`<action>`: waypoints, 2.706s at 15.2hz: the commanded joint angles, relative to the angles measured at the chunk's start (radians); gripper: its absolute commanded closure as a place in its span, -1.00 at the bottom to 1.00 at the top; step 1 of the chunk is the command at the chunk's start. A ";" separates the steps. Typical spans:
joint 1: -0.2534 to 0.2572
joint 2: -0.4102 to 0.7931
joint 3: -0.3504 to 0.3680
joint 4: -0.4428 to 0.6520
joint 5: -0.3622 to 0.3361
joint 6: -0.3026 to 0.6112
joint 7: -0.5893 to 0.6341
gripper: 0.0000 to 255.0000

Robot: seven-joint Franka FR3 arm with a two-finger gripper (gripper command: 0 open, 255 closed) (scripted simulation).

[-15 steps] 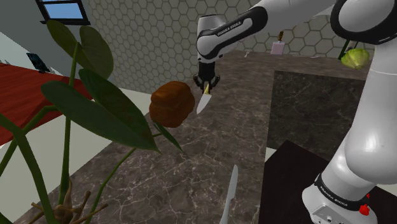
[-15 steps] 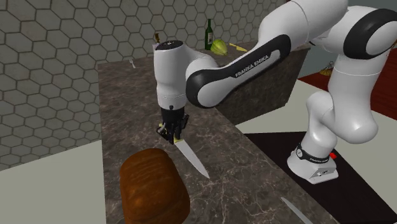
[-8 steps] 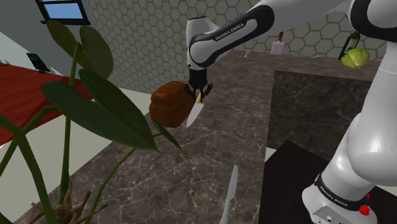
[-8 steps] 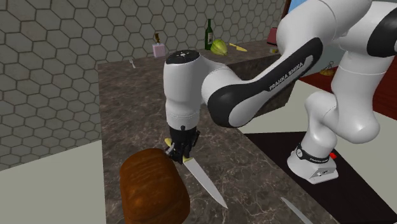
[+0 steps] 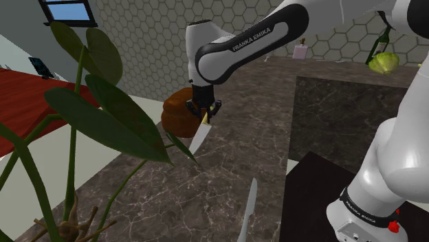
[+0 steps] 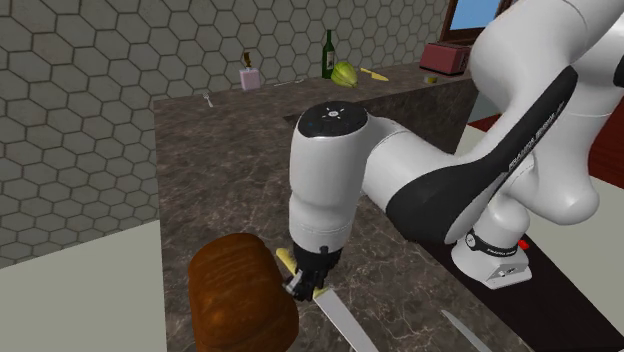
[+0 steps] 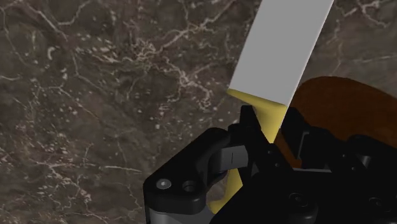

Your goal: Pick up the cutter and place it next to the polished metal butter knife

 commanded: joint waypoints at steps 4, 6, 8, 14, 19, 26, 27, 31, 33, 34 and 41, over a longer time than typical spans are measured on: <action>0.062 -0.001 0.053 0.006 -0.009 -0.013 0.120 1.00; 0.087 0.006 0.075 0.015 -0.014 -0.019 0.170 1.00; 0.114 0.016 0.096 0.028 -0.020 -0.025 0.219 1.00; 0.195 0.070 0.154 0.098 -0.047 -0.053 0.367 1.00; 0.261 0.133 0.192 0.178 -0.075 -0.084 0.477 1.00; 0.264 0.167 0.186 0.126 -0.094 -0.001 0.493 1.00; 0.265 0.173 0.185 0.120 -0.097 0.011 0.495 1.00; 0.267 0.197 0.181 0.096 -0.110 0.057 0.506 1.00; 0.269 0.209 0.179 0.087 -0.116 0.077 0.511 1.00; 0.269 0.209 0.179 0.087 -0.116 0.077 0.511 1.00; 0.267 0.208 0.179 0.083 -0.116 0.080 0.510 -1.00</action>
